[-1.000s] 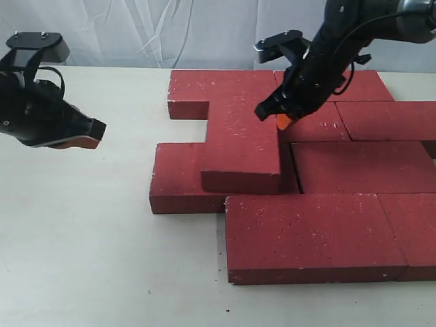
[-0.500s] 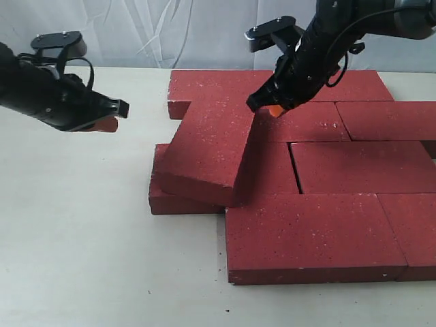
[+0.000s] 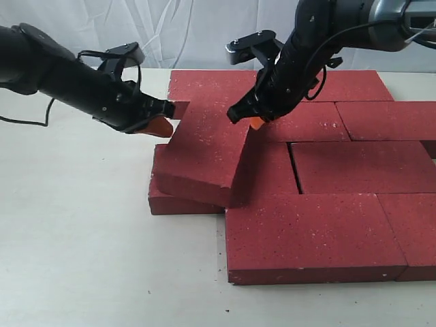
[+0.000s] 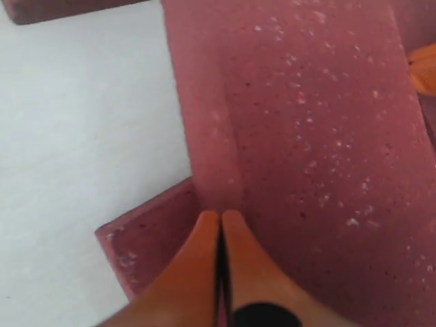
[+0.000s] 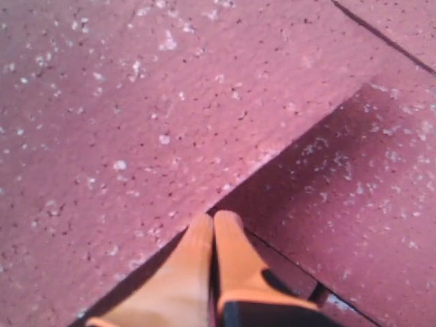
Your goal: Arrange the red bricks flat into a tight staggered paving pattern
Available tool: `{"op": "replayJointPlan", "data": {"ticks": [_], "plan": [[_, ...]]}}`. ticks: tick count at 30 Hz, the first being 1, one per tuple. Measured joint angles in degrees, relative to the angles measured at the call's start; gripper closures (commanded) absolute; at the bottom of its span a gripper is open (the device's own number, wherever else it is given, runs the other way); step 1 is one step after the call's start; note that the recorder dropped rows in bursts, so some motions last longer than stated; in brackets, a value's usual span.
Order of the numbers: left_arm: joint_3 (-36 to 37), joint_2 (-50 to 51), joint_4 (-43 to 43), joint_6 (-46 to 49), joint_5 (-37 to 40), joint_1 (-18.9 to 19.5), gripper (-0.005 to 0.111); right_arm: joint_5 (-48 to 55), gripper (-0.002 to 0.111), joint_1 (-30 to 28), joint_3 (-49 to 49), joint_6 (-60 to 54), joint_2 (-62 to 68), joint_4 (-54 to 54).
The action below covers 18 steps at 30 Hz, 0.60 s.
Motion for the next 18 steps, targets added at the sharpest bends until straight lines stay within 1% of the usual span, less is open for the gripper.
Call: {"op": "replayJointPlan", "data": {"ticks": [3,7,10,12,15,18], "plan": [[0.0,0.0,0.6,0.3,0.1,-0.9,0.107,-0.2,0.109,0.0,0.0,0.0,0.0,1.1],[0.0,-1.8,5.2,-1.6,1.1,-0.9,0.107,-1.9,0.109,0.0,0.0,-0.5,0.0,2.8],[1.9,-8.4,9.1,-5.5,2.0,-0.9,0.107,-3.2,0.109,0.1,-3.1,-1.0,0.2,3.8],[4.1,-12.8,11.1,-7.4,3.0,-0.9,0.107,-2.8,0.109,0.1,-7.6,-1.1,1.2,3.8],[8.8,-17.9,14.0,-9.8,2.7,-0.5,0.107,2.8,0.109,0.1,-15.0,-0.9,3.9,3.3],[11.4,-18.5,16.7,-13.5,-2.0,1.8,0.107,8.6,0.109,0.2,-16.3,5.7,4.3,-4.3]]}}
